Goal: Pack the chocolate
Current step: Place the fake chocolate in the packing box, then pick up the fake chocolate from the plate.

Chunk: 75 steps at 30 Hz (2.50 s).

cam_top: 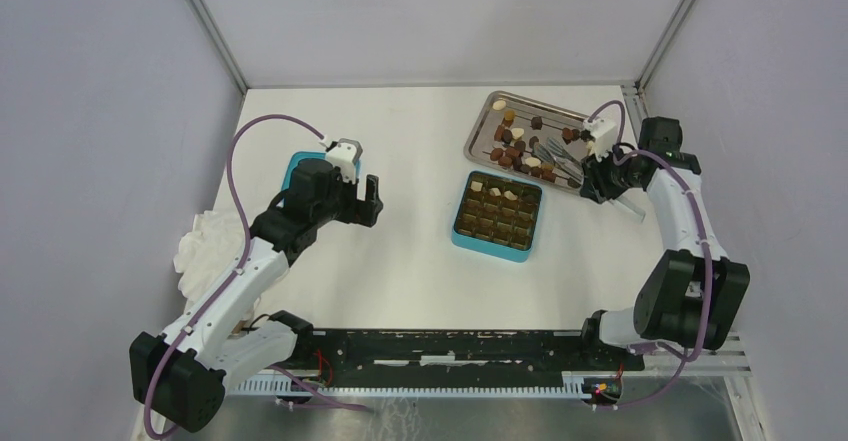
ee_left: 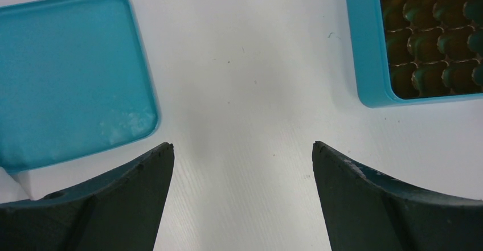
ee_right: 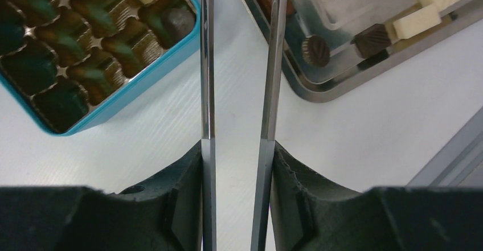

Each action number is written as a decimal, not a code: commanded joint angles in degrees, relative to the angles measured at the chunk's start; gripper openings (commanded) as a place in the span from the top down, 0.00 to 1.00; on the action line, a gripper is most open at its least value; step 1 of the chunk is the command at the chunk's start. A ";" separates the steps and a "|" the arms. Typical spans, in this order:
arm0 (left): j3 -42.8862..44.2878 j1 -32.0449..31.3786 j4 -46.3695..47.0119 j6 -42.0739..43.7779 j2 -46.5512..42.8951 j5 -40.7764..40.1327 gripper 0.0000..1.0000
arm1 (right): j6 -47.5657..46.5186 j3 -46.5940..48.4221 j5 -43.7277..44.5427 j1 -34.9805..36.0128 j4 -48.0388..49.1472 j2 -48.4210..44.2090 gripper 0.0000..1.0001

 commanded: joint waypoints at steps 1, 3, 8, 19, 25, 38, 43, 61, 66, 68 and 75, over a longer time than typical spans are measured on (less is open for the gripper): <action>1.50 0.32 2.48 -3.00 -1.41 7.99 0.05 | 1.27 4.83 4.49 -0.58 4.27 3.10 0.56; 1.94 0.30 3.72 -7.03 -2.53 11.98 0.05 | 0.56 5.44 6.08 -1.24 4.42 3.84 0.56; 0.55 0.23 7.54 -17.90 -6.90 17.76 0.05 | -3.45 6.89 9.70 -3.96 2.62 5.47 0.57; -6.31 0.22 11.96 -26.20 -12.60 18.93 0.05 | -10.08 9.64 13.68 -4.66 -0.34 13.48 0.60; -6.02 0.21 13.88 -23.47 -12.09 17.00 0.05 | -10.19 11.83 12.82 -4.44 -0.49 16.03 0.60; -7.87 0.14 22.59 -22.39 -8.43 18.75 0.06 | -9.36 14.91 11.58 -1.97 -1.45 21.95 0.59; -8.52 0.20 22.69 -22.39 -9.07 18.97 0.06 | -8.77 14.77 11.02 -0.12 -1.41 22.70 0.57; -10.10 0.19 23.66 -23.36 -9.47 19.70 0.06 | -2.22 16.61 15.19 2.62 2.17 24.27 0.64; -10.25 0.16 23.66 -23.51 -8.93 20.22 0.06 | -2.20 15.33 15.69 2.52 3.32 21.76 0.80; -10.35 0.16 23.66 -23.61 -8.74 20.29 0.06 | -1.93 14.81 15.60 2.35 3.80 20.70 0.87; -11.20 0.15 25.86 -24.33 -8.22 20.77 0.06 | -1.30 12.30 13.15 1.36 5.08 16.46 0.96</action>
